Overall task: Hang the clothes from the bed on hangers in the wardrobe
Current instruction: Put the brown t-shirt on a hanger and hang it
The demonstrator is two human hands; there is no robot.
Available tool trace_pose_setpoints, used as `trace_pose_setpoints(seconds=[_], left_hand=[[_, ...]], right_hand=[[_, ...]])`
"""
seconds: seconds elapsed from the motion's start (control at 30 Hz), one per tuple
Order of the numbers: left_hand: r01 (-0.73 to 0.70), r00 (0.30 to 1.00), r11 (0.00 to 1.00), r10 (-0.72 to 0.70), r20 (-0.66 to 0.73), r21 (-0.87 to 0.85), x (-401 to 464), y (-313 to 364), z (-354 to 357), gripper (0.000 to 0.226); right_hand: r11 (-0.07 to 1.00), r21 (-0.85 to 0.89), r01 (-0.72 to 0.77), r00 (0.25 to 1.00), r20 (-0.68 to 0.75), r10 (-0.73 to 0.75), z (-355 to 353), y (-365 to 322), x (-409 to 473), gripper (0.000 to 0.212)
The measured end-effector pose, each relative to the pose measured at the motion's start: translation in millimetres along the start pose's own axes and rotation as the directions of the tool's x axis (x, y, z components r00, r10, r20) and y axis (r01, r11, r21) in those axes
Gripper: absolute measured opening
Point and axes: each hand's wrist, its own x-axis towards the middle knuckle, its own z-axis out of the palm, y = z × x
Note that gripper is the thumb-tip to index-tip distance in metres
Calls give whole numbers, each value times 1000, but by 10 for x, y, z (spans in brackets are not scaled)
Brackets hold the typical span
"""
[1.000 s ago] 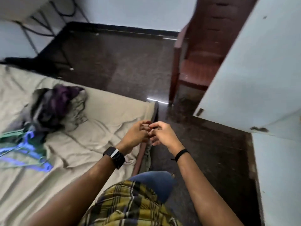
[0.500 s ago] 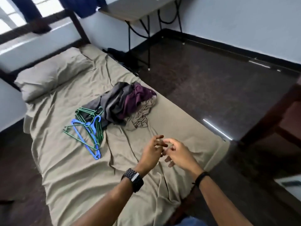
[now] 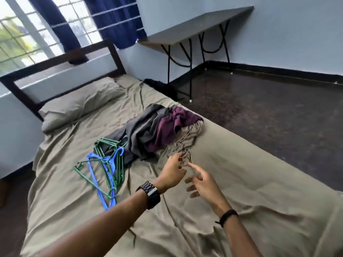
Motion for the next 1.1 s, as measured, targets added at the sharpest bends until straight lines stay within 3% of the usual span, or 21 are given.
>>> trace_pose_setpoints(seconds=[0.2, 0.33, 0.43, 0.5, 0.57, 0.6, 0.7, 0.77, 0.8, 0.87, 0.93, 1.0, 1.1], left_hand=[[-116, 993, 980, 111, 43, 159, 699, -718, -58, 56], [-122, 987, 924, 152, -54, 362, 1138, -1157, -108, 52], [-128, 992, 970, 122, 44, 208, 1408, -1464, -100, 63], [-142, 987, 982, 130, 98, 126, 1485, -1568, -91, 46], [-203, 973, 979, 201, 116, 5, 1470, -1595, -68, 13], [-253, 959, 966, 258, 119, -51, 1394, -1558, -46, 10], [-346, 894, 918, 385, 231, -192, 1099, -1567, 80, 16], [-328, 853, 891, 423, 307, -314, 896, -1612, 136, 13], [-305, 836, 878, 433, 339, -369, 814, -1632, 135, 13], [-283, 784, 859, 464, 412, -427, 768, -1662, 49, 13], [-273, 744, 852, 482, 463, -447, 839, -1679, -57, 20], [-201, 811, 849, 424, 404, -489, 1004, -1646, -182, 34], [-94, 920, 822, 287, 267, -562, 1325, -1462, -349, 22]], right_hand=[[999, -39, 21, 982, -187, -28, 342, 332, 463, 34], [987, -160, -7, 969, -244, -33, 676, 367, 953, 38], [972, -224, -77, 959, -284, 11, 896, 477, 1187, 39], [961, -249, -123, 941, -337, 34, 947, 557, 1284, 36], [942, -298, -155, 903, -430, 13, 940, 577, 1367, 33], [934, -317, -163, 874, -485, -12, 894, 569, 1371, 33], [945, -269, -185, 811, -585, -8, 817, 536, 1414, 48], [956, -206, -210, 837, -544, 66, 806, 526, 1425, 62], [950, -198, -241, 847, -521, 106, 811, 537, 1420, 60], [947, -166, -276, 842, -516, 155, 854, 553, 1416, 34], [971, -95, -220, 833, -537, 136, 917, 540, 1394, 23], [991, -48, -128, 829, -554, 80, 913, 494, 1368, 31], [996, -87, -26, 813, -581, -30, 830, 268, 1267, 29]])
